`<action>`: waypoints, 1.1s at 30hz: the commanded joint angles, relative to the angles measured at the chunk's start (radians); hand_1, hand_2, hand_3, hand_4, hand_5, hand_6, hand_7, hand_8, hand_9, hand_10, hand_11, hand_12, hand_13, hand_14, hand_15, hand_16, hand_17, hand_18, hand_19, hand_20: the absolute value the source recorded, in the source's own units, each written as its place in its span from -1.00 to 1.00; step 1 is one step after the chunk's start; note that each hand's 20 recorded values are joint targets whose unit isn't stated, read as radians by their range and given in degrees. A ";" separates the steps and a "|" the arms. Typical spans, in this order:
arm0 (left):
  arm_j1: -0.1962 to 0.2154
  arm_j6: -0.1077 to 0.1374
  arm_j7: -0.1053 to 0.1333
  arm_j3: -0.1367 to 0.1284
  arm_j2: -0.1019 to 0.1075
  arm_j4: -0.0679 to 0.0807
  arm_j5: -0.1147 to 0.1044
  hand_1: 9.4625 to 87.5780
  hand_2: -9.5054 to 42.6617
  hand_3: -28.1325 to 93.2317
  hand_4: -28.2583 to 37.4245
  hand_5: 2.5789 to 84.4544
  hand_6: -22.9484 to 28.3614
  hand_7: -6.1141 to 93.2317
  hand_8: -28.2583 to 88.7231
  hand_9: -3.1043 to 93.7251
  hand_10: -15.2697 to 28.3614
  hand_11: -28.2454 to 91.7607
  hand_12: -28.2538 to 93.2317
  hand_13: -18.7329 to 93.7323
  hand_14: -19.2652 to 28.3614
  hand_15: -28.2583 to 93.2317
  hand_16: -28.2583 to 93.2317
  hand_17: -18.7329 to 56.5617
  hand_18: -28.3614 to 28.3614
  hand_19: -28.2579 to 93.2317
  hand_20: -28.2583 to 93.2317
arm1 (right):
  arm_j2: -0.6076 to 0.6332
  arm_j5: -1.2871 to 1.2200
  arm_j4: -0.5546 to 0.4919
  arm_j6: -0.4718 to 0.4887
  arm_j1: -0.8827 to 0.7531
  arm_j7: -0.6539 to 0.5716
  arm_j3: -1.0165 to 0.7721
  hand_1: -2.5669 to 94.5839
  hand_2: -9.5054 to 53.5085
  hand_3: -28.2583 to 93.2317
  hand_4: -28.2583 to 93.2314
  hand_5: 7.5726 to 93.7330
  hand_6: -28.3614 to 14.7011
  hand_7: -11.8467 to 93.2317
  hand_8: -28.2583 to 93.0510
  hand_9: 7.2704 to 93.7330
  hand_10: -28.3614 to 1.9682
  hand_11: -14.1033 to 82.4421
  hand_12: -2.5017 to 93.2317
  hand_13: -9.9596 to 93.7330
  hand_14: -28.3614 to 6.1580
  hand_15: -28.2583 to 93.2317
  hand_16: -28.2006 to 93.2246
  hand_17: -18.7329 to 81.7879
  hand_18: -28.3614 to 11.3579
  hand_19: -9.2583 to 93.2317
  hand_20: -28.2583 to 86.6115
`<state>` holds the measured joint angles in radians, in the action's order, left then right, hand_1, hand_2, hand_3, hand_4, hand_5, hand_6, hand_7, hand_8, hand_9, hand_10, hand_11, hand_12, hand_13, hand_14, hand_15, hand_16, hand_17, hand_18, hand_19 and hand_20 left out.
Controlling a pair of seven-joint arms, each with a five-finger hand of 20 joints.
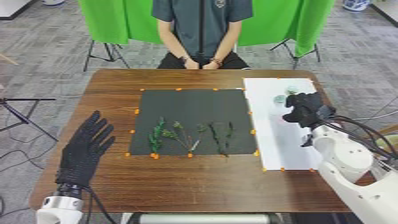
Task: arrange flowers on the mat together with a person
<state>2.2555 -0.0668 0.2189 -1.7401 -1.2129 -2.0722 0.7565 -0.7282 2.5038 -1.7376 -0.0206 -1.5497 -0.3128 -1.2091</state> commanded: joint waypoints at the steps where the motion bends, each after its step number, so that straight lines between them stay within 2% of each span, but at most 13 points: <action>1: 0.003 -0.004 -0.001 -0.003 0.008 0.008 -0.003 -0.55 -0.69 0.59 -0.97 -0.45 -0.04 -0.51 -0.69 -0.56 0.14 -0.24 -0.26 -0.37 0.27 -0.33 -0.43 -0.84 0.68 0.07 -0.36 | -0.009 0.007 0.036 0.028 0.026 0.005 0.029 -0.23 -1.00 0.78 -1.00 0.13 0.35 -0.12 -0.82 0.20 0.20 0.14 -0.42 0.39 0.15 0.79 -0.19 -0.12 -0.57 0.74 0.26; 4: 0.004 0.005 0.002 -0.007 0.016 0.009 -0.009 -0.55 -0.69 0.59 -0.97 -0.45 -0.04 -0.51 -0.69 -0.56 0.14 -0.24 -0.27 -0.37 0.27 -0.33 -0.43 -0.84 0.68 0.07 -0.36 | -0.017 0.012 0.057 0.006 0.041 0.016 0.048 -0.19 -1.00 0.77 -1.00 0.19 0.38 -0.11 -0.82 0.30 0.26 0.15 -0.40 0.42 0.19 0.77 -0.18 -0.10 -0.56 0.75 0.26; 8: 0.009 0.008 0.001 -0.012 0.020 0.007 -0.012 -0.55 -0.69 0.59 -0.97 -0.45 -0.05 -0.51 -0.69 -0.56 0.14 -0.24 -0.27 -0.37 0.27 -0.33 -0.43 -0.84 0.68 0.07 -0.36 | -0.021 0.020 0.086 -0.049 0.063 0.031 0.079 -0.04 -1.00 0.64 -1.00 0.29 0.40 -0.03 -0.59 0.60 0.45 -0.15 -0.11 0.56 0.33 0.69 -0.15 -0.02 -0.53 0.77 0.25; 9: 0.010 0.011 0.004 -0.013 0.021 0.006 -0.011 -0.55 -0.69 0.59 -0.97 -0.45 -0.05 -0.51 -0.69 -0.56 0.14 -0.24 -0.27 -0.37 0.27 -0.33 -0.43 -0.84 0.68 0.07 -0.36 | -0.023 0.023 0.090 -0.063 0.067 0.033 0.084 0.04 -1.00 0.62 -1.00 0.39 0.44 -0.01 -0.57 0.74 0.51 -0.25 -0.03 0.63 0.37 0.65 -0.14 0.02 -0.50 0.78 0.25; 11: 0.014 0.014 0.006 -0.016 0.024 0.005 -0.013 -0.55 -0.69 0.59 -0.97 -0.45 -0.05 -0.51 -0.69 -0.56 0.14 -0.24 -0.27 -0.37 0.27 -0.33 -0.43 -0.84 0.68 0.07 -0.36 | -0.024 0.019 0.088 -0.085 0.067 0.041 0.085 0.11 -1.00 0.64 -1.00 0.51 0.46 0.01 -0.53 0.86 0.57 -0.32 0.03 0.69 0.40 0.62 -0.13 0.06 -0.48 0.80 0.26; 14: 0.030 0.026 0.013 -0.031 0.038 0.000 -0.018 -0.56 -0.69 0.59 -0.97 -0.45 -0.05 -0.51 -0.69 -0.56 0.14 -0.24 -0.27 -0.37 0.27 -0.33 -0.43 -0.84 0.68 0.07 -0.36 | -0.026 0.017 0.074 -0.131 0.094 0.038 0.110 0.14 -1.00 0.66 -1.00 0.57 0.45 0.00 -0.52 0.91 0.58 -0.33 0.04 0.71 0.41 0.62 -0.12 0.09 -0.49 0.81 0.26; 16: 0.049 0.033 0.010 -0.059 0.051 -0.007 -0.018 -0.56 -0.69 0.59 -0.97 -0.45 -0.05 -0.50 -0.70 -0.56 0.14 -0.24 -0.27 -0.37 0.27 -0.33 -0.42 -0.84 0.68 0.07 -0.36 | -0.034 0.003 0.048 -0.158 0.137 0.047 0.141 0.13 -1.00 0.69 -1.00 0.59 0.43 0.00 -0.53 0.92 0.59 -0.33 0.04 0.73 0.42 0.63 -0.11 0.09 -0.49 0.82 0.26; 19: 0.089 0.056 0.018 -0.099 0.092 -0.014 -0.028 -0.56 -0.69 0.59 -0.97 -0.45 -0.05 -0.50 -0.70 -0.56 0.14 -0.24 -0.27 -0.37 0.27 -0.33 -0.42 -0.85 0.68 0.07 -0.36 | -0.064 -0.014 0.030 -0.195 0.229 0.086 0.209 0.13 -1.00 0.70 -1.00 0.60 0.42 -0.01 -0.54 0.93 0.57 -0.33 0.05 0.73 0.42 0.63 -0.11 0.09 -0.49 0.82 0.26; 22: 0.120 0.076 0.017 -0.141 0.111 -0.019 -0.033 -0.56 -0.68 0.59 -0.97 -0.45 -0.05 -0.50 -0.70 -0.56 0.14 -0.24 -0.27 -0.37 0.26 -0.33 -0.42 -0.85 0.68 0.07 -0.36 | -0.130 -0.035 0.039 -0.225 0.370 0.171 0.326 0.12 -1.00 0.74 -1.00 0.60 0.40 -0.01 -0.54 0.93 0.55 -0.34 0.07 0.72 0.41 0.63 -0.11 0.09 -0.49 0.82 0.26; 24: 0.123 0.082 0.020 -0.152 0.120 -0.017 -0.041 -0.56 -0.68 0.59 -0.97 -0.45 -0.05 -0.50 -0.70 -0.56 0.14 -0.24 -0.27 -0.37 0.27 -0.33 -0.42 -0.85 0.68 0.07 -0.36 | -0.181 -0.043 0.050 -0.226 0.434 0.222 0.381 0.11 -1.00 0.76 -1.00 0.60 0.40 0.00 -0.54 0.93 0.55 -0.35 0.07 0.72 0.41 0.63 -0.10 0.09 -0.49 0.82 0.27; 28: 0.097 0.074 0.020 -0.142 0.130 -0.008 -0.039 -0.56 -0.69 0.60 -0.97 -0.45 -0.06 -0.50 -0.70 -0.56 0.13 -0.25 -0.27 -0.37 0.26 -0.33 -0.42 -0.85 0.68 0.07 -0.36 | -0.318 -0.030 0.113 -0.206 0.540 0.342 0.484 0.08 -1.00 0.80 -1.00 0.58 0.40 0.02 -0.53 0.92 0.53 -0.37 0.09 0.70 0.40 0.64 -0.10 0.08 -0.48 0.82 0.27; 31: 0.063 0.067 0.018 -0.116 0.142 0.004 -0.040 -0.57 -0.69 0.60 -0.98 -0.46 -0.07 -0.50 -0.70 -0.56 0.12 -0.25 -0.27 -0.37 0.26 -0.33 -0.42 -0.85 0.68 0.07 -0.36 | -0.402 -0.012 0.161 -0.194 0.579 0.425 0.546 0.07 -1.00 0.81 -1.00 0.57 0.41 0.03 -0.53 0.92 0.54 -0.38 0.09 0.70 0.39 0.65 -0.09 0.06 -0.48 0.81 0.27; 33: 0.049 0.067 0.020 -0.101 0.150 0.007 -0.038 -0.58 -0.69 0.60 -0.98 -0.46 -0.08 -0.50 -0.70 -0.56 0.11 -0.25 -0.27 -0.37 0.25 -0.34 -0.42 -0.85 0.67 0.07 -0.36 | -0.445 0.015 0.184 -0.172 0.579 0.467 0.561 0.06 -1.00 0.82 -1.00 0.57 0.42 0.03 -0.53 0.93 0.53 -0.38 0.09 0.69 0.38 0.65 -0.09 0.06 -0.47 0.81 0.28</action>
<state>2.3582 0.0016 0.2387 -1.8872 -1.0799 -2.0852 0.7234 -0.9382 2.4508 -1.5754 -0.2334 -1.0718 0.0418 -0.7236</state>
